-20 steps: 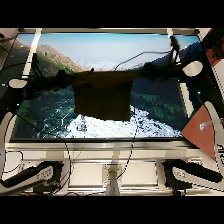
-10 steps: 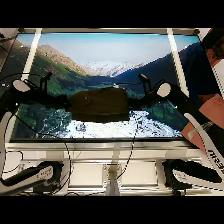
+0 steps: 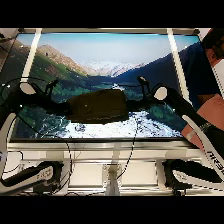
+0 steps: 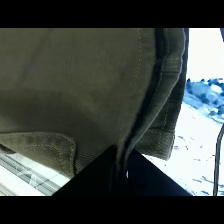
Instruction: Fold the clothes and pants, and hang the long-sleeved shirts on hangers.
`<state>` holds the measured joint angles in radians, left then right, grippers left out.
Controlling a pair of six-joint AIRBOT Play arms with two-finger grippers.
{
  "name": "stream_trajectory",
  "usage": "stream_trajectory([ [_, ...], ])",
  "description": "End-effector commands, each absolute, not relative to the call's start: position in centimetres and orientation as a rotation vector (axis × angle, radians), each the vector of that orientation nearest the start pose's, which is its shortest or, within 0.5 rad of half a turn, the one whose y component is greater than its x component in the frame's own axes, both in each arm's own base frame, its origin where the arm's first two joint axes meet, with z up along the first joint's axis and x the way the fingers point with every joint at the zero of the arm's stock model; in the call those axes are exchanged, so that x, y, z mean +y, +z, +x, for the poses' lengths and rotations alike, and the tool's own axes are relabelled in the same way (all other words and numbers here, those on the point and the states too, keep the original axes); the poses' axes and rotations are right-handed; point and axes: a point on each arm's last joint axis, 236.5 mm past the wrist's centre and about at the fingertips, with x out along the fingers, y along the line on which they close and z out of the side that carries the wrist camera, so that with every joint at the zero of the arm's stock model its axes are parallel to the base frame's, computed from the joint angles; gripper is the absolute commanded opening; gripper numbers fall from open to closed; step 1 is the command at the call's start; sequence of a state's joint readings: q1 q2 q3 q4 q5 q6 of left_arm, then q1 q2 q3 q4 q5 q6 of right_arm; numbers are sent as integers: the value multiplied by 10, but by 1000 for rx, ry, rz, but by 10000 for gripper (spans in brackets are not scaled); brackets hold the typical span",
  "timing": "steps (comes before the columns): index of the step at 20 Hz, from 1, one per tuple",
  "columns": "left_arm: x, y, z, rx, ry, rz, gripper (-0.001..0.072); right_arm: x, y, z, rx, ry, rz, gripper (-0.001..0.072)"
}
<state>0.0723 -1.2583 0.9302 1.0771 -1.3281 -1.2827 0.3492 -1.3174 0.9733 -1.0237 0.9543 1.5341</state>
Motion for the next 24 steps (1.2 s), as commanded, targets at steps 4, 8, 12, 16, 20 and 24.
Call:
stream_trajectory([
  [4,-87,-39,295,1515,-418,-315,485,221,-23,344,1277,472,312,390],
  [8,-84,-39,305,1473,-404,-308,485,183,31,402,1115,411,271,386],
  [12,-84,-39,305,1471,-403,-307,485,62,129,459,887,188,211,372],
  [16,-83,-39,306,1470,-401,-310,485,-109,215,432,706,-185,209,248],
  [20,-83,-39,308,1459,-396,-309,485,-144,191,358,892,-287,334,188],
  [24,-82,-39,312,1445,-389,-308,485,-54,106,341,1155,-1,463,37],
])
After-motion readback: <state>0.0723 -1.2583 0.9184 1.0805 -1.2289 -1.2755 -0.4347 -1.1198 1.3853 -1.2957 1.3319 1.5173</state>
